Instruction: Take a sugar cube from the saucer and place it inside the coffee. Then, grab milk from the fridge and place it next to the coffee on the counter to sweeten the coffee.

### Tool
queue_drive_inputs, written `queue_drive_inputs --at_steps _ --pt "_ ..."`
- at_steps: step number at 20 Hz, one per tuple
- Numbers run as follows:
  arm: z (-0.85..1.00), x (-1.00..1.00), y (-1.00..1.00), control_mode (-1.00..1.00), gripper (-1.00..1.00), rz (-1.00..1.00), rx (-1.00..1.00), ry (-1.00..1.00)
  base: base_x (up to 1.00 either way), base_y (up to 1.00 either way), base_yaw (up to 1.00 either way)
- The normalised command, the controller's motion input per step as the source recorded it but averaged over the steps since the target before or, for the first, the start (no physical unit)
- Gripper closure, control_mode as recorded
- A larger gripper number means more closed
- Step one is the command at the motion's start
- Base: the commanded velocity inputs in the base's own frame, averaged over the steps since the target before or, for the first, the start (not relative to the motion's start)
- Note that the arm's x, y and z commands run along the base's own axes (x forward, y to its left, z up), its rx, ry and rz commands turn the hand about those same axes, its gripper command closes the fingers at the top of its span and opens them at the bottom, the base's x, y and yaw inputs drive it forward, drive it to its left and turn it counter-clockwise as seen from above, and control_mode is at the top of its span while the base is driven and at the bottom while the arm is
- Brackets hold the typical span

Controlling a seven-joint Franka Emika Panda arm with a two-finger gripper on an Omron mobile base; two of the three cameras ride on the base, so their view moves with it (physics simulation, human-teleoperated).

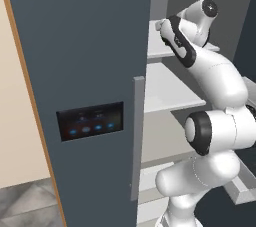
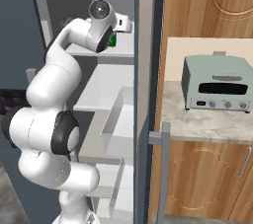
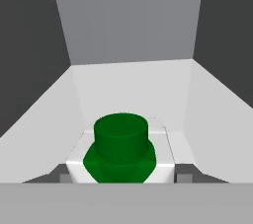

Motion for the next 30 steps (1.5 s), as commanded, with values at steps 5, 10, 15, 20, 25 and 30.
queue_drive_inputs --at_steps 5,10,15,20,25,30 --pt "0.00 -0.31 -0.04 -1.00 1.00 0.03 0.00 -0.05 0.00 0.00 0.00" --pt "-0.01 -0.97 0.00 -1.00 1.00 0.03 0.00 -0.07 0.00 0.00 0.00" --pt "0.00 -1.00 0.00 -1.00 1.00 -0.01 0.00 0.00 0.00 0.00 0.00" --pt "-0.18 -1.00 0.00 -1.00 1.00 -0.06 0.00 0.00 0.00 0.00 0.00" --pt "-0.39 -1.00 0.10 -1.00 1.00 -0.16 -0.04 0.00 0.00 0.00 0.00" --pt "-0.34 -0.94 0.09 -1.00 1.00 -0.09 -0.02 0.00 0.00 0.00 0.00"
